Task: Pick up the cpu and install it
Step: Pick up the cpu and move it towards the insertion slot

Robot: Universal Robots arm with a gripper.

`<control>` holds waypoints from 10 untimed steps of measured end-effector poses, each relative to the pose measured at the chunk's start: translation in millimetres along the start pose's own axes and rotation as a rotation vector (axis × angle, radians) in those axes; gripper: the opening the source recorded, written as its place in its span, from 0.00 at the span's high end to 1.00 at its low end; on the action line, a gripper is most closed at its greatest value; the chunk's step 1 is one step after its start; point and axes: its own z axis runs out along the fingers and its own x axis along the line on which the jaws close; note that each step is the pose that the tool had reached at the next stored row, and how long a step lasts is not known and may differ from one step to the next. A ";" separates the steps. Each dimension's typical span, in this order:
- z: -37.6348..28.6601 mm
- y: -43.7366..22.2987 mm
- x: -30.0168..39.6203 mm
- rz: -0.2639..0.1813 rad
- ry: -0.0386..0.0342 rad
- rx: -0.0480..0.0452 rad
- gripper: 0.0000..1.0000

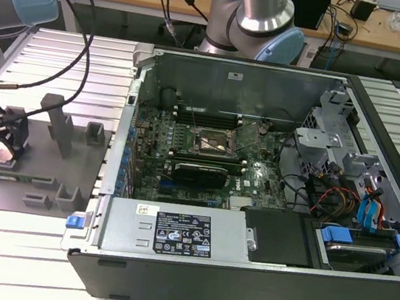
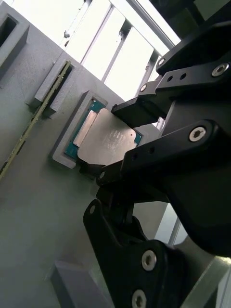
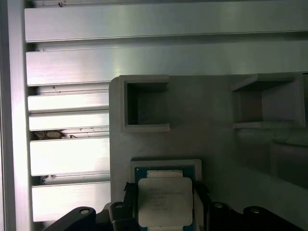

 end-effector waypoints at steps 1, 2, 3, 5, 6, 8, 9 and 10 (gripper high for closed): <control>-0.5 0.0 0.0 -0.003 0.0003 0.0000 0.45; -0.7 0.0 0.0 -0.008 0.0001 -0.0004 0.45; -1.1 0.1 0.0 -0.013 0.0003 -0.0005 0.45; -1.7 0.1 -0.1 -0.022 0.0005 -0.0009 0.45; -1.8 0.1 -0.1 -0.029 0.0007 -0.0012 0.45; -2.3 0.1 -0.1 -0.037 0.0010 -0.0014 0.45; -2.8 0.1 -0.1 -0.038 0.0013 -0.0012 0.45; -3.9 0.1 -0.1 -0.038 0.0014 -0.0012 0.45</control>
